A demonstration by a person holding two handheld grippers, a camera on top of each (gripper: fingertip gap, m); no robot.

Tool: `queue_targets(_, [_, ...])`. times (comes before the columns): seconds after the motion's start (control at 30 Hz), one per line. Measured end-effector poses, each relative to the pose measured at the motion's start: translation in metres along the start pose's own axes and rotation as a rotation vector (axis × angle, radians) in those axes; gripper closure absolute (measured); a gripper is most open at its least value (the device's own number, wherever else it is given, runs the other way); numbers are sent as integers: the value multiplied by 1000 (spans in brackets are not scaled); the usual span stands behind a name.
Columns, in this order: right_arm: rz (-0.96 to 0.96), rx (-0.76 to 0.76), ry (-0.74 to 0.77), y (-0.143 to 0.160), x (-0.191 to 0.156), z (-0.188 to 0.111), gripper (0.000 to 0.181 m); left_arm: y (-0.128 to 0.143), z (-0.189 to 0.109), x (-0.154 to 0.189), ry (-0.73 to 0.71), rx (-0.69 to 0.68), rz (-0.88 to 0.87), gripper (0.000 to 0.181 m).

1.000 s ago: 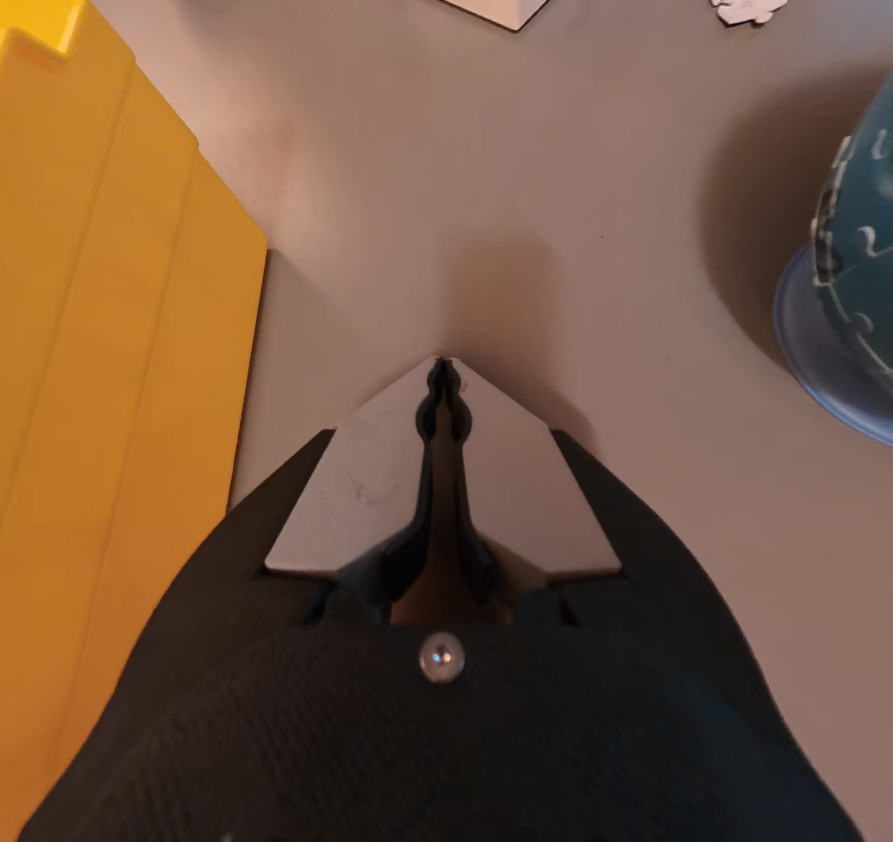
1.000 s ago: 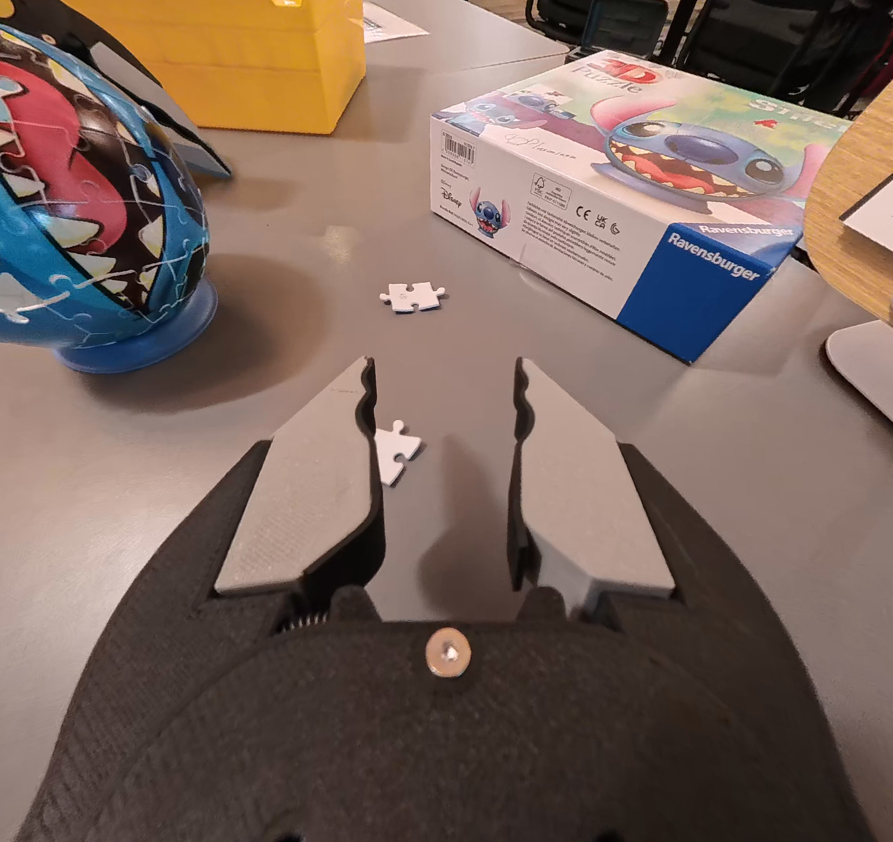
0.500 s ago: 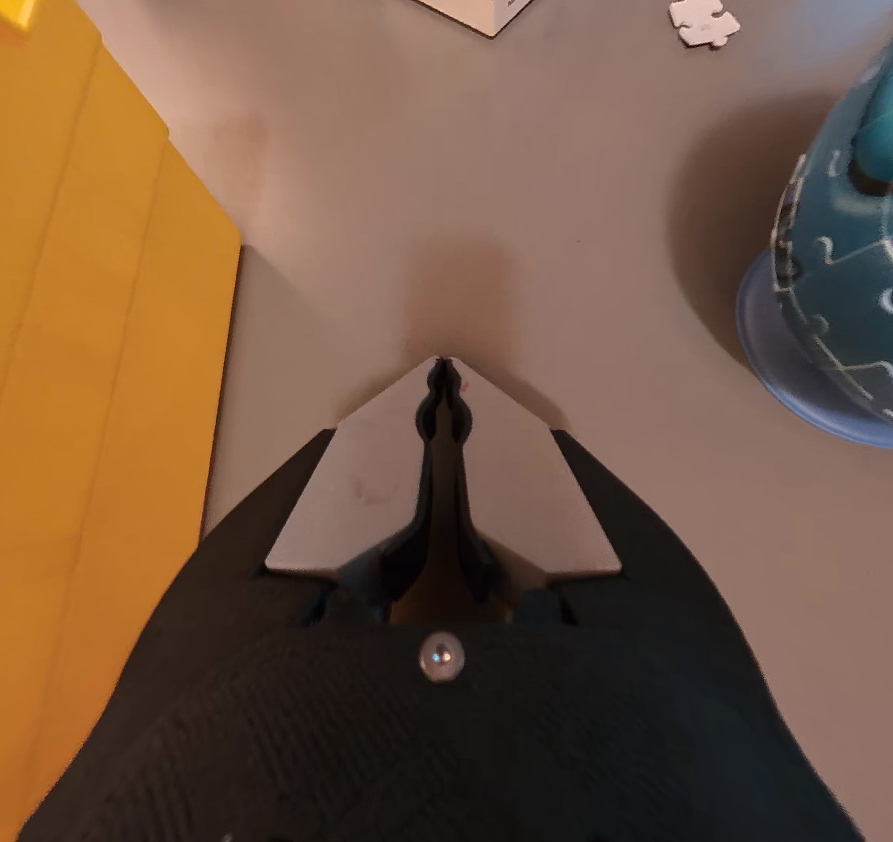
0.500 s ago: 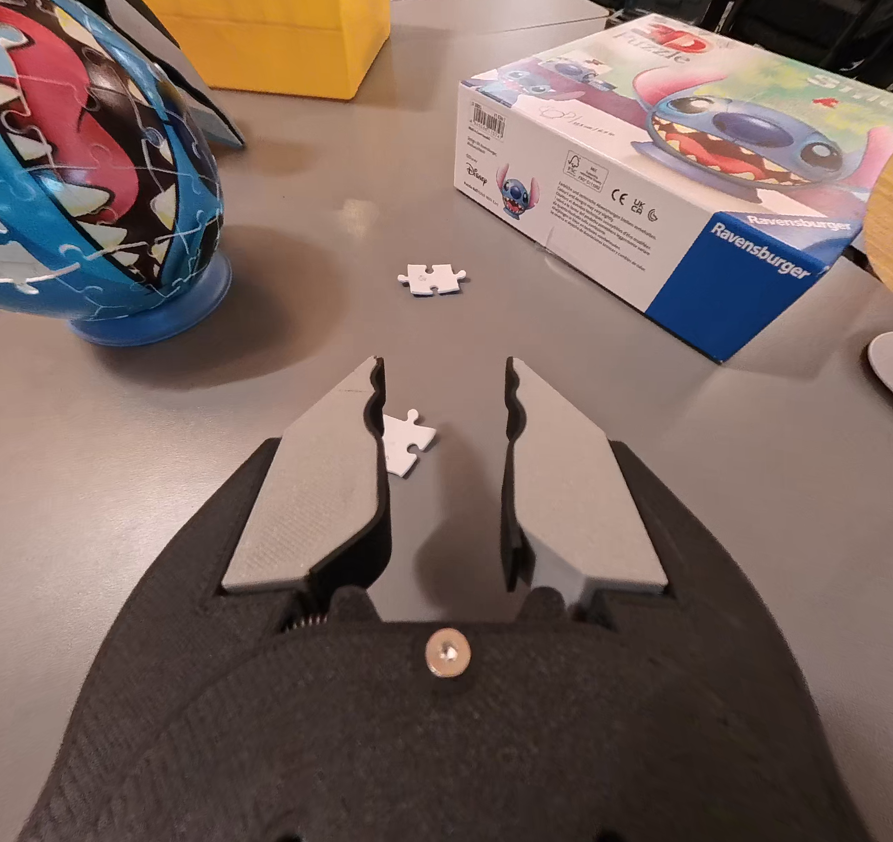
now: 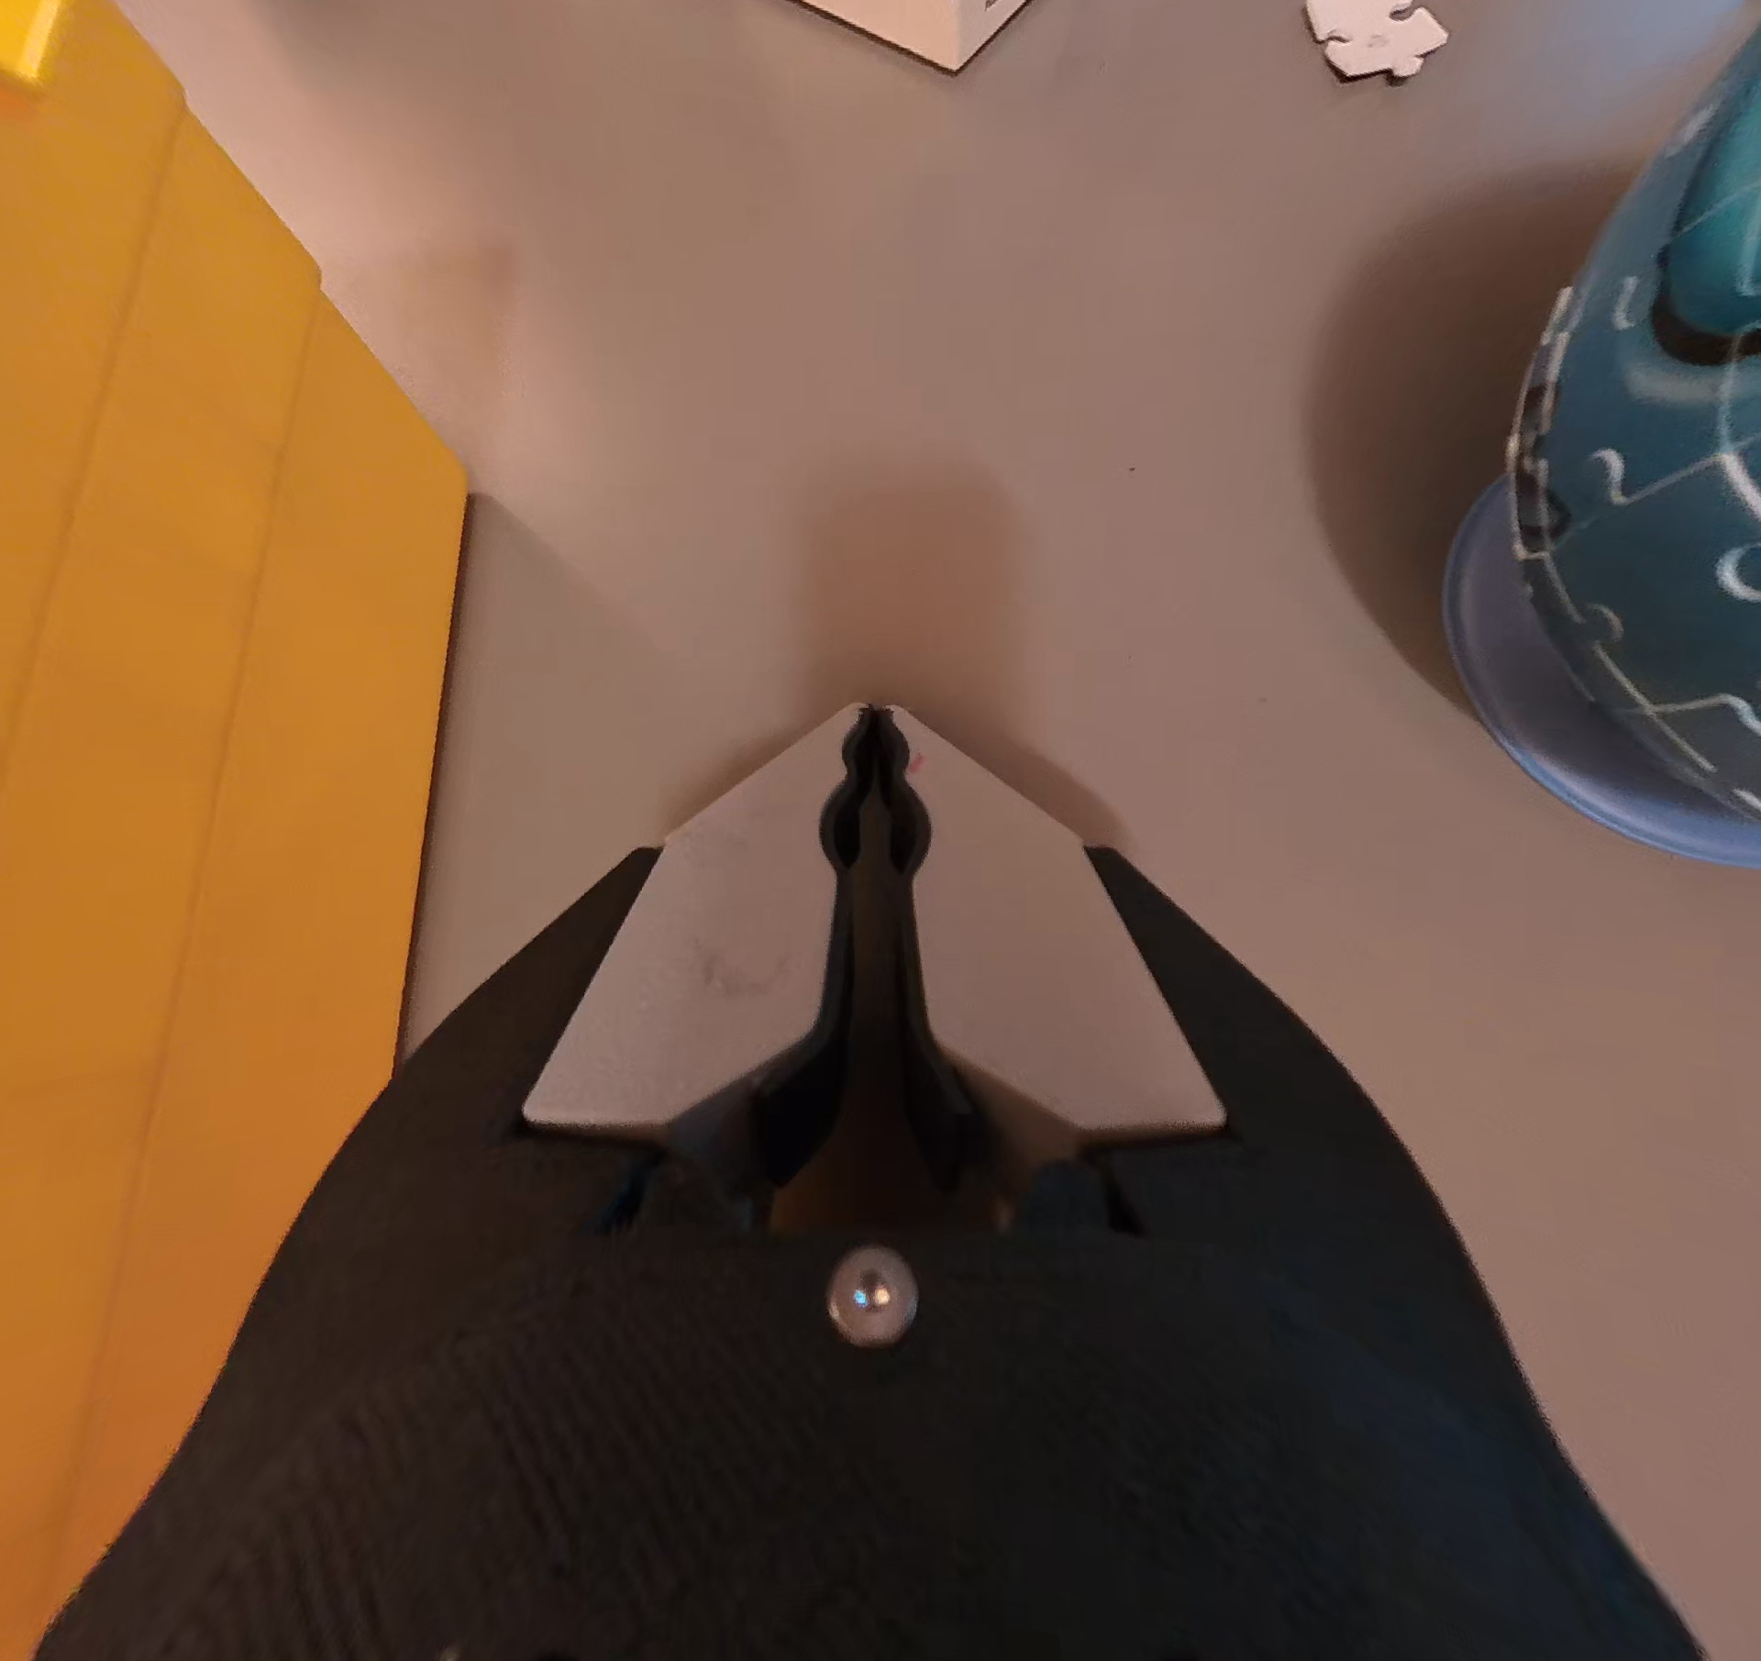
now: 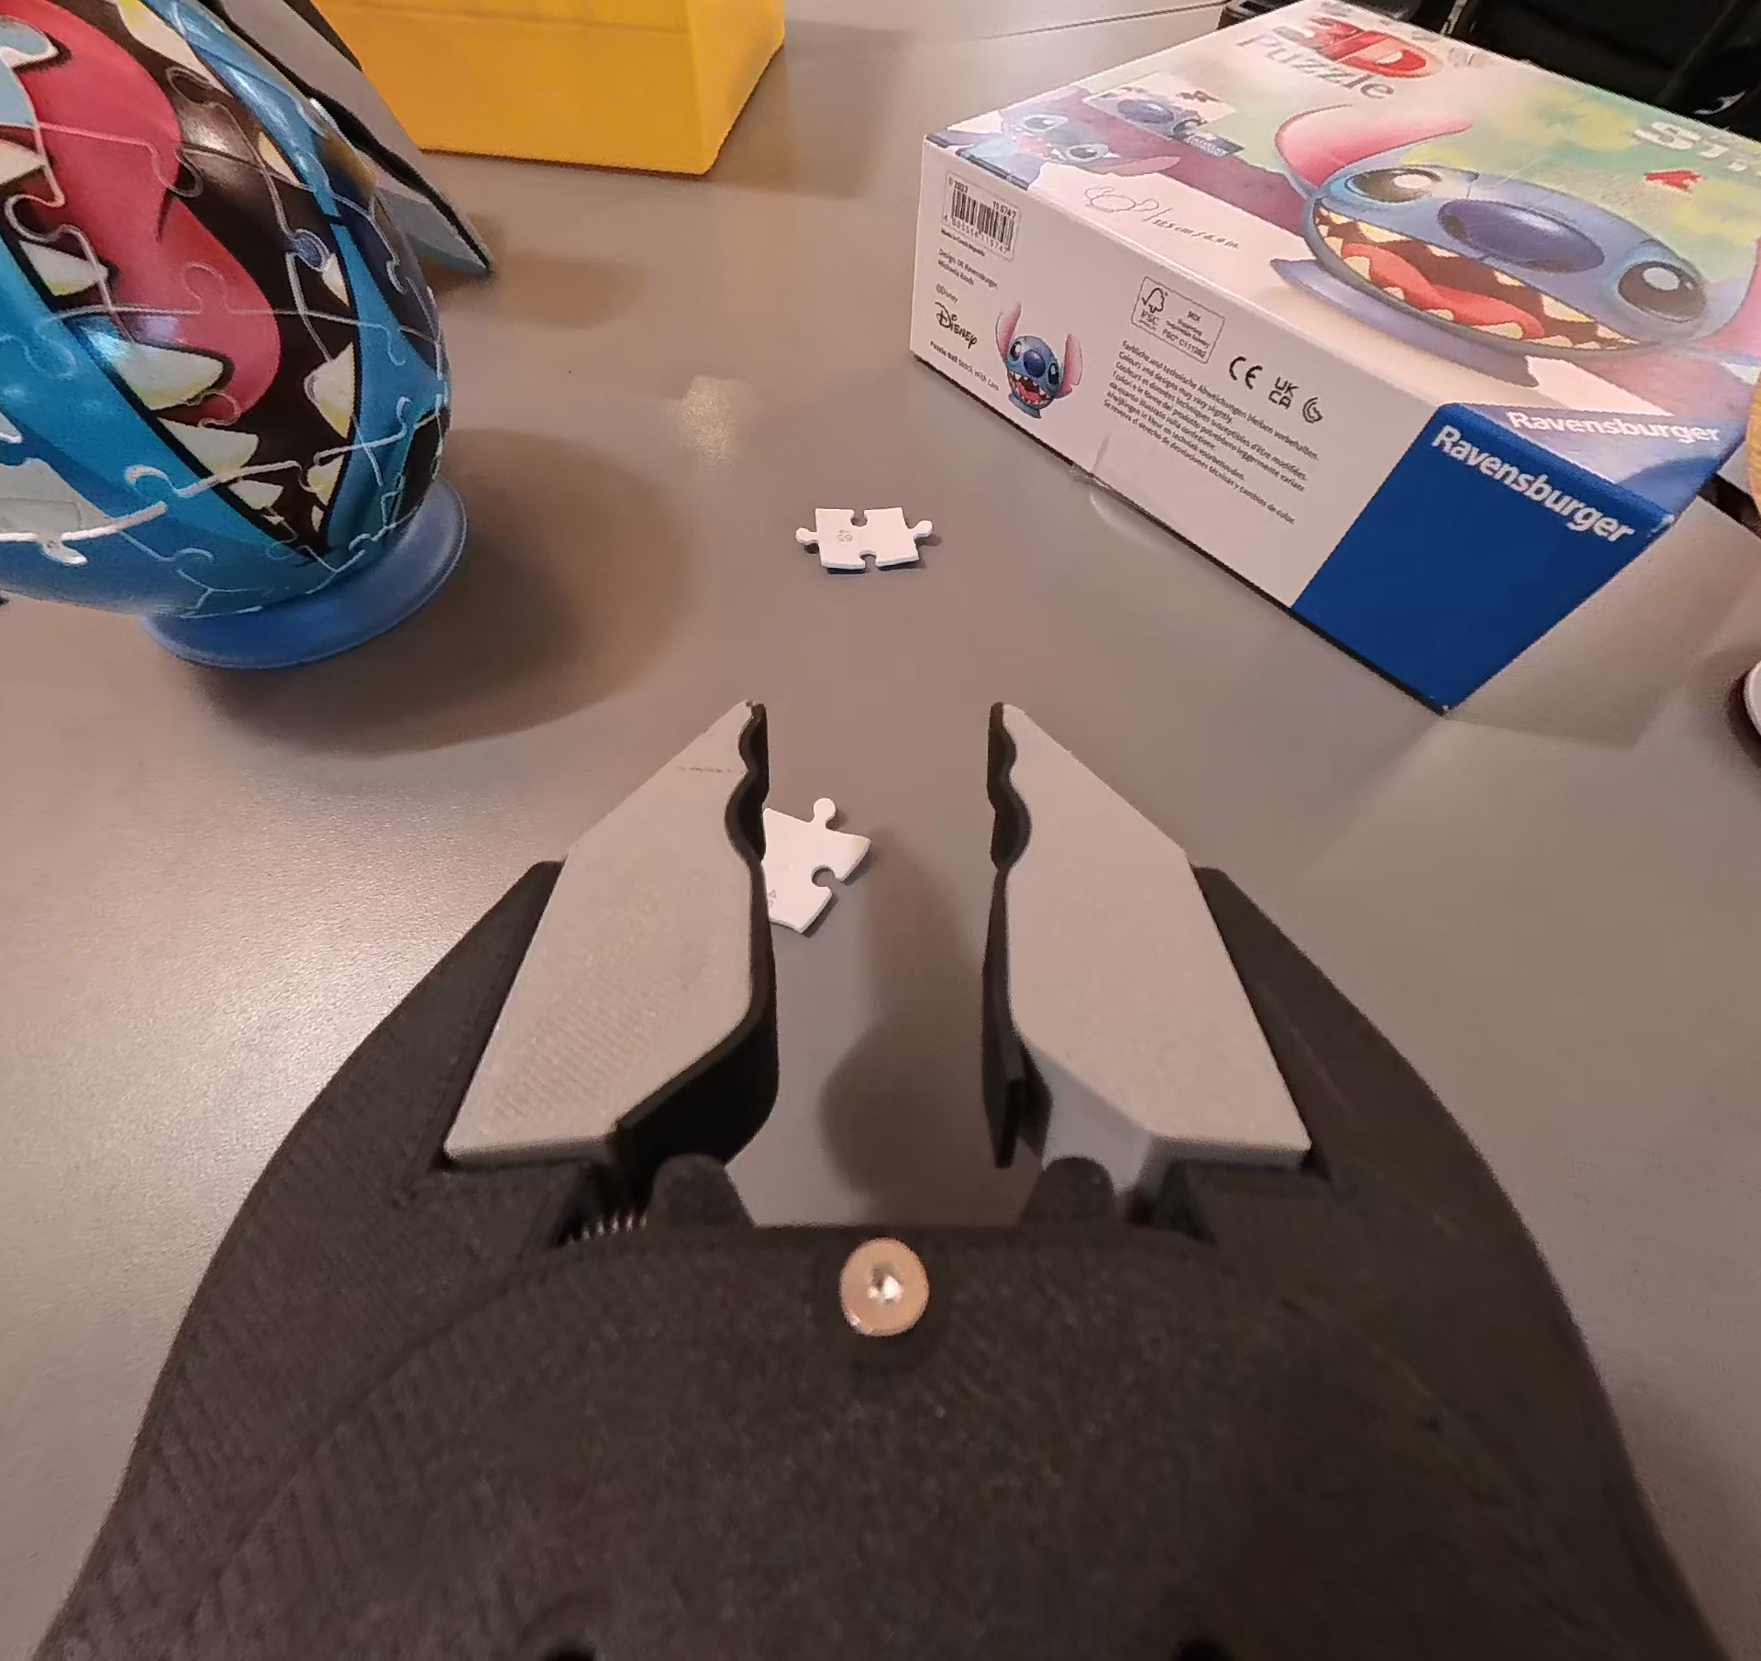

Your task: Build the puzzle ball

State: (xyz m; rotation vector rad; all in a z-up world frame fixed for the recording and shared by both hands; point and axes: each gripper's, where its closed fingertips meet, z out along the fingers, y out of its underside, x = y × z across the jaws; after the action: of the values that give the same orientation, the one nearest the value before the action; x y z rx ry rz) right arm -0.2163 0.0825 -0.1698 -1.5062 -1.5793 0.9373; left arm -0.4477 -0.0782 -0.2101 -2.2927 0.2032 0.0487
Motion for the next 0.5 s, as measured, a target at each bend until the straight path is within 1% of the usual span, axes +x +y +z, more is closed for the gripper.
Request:
queue_targets(0.1, [-4,7,7,-1,0,-1,138,2,-4,15,50,4,24,181])
queue_targets(0.17, [-7,12,10,-1,-1,-3,138,8,-14,31,114,6,8,179])
queue_targets(0.23, [-5,31,11,-2,-1,-6,138,17,-28,52,179,11,33,156])
queue_targets(0.27, [2,46,9,-4,-1,-8,138,23,-37,64,209,18,69,152])
queue_targets(0.33, [28,67,-10,-6,-1,-10,140,29,-58,90,286,64,124,146])
queue_targets(0.43, [75,62,-60,-6,-1,-9,139,22,-82,125,351,162,174,146])
queue_targets(0.5, [84,67,-61,-6,-1,-10,138,24,-89,151,370,143,263,143])
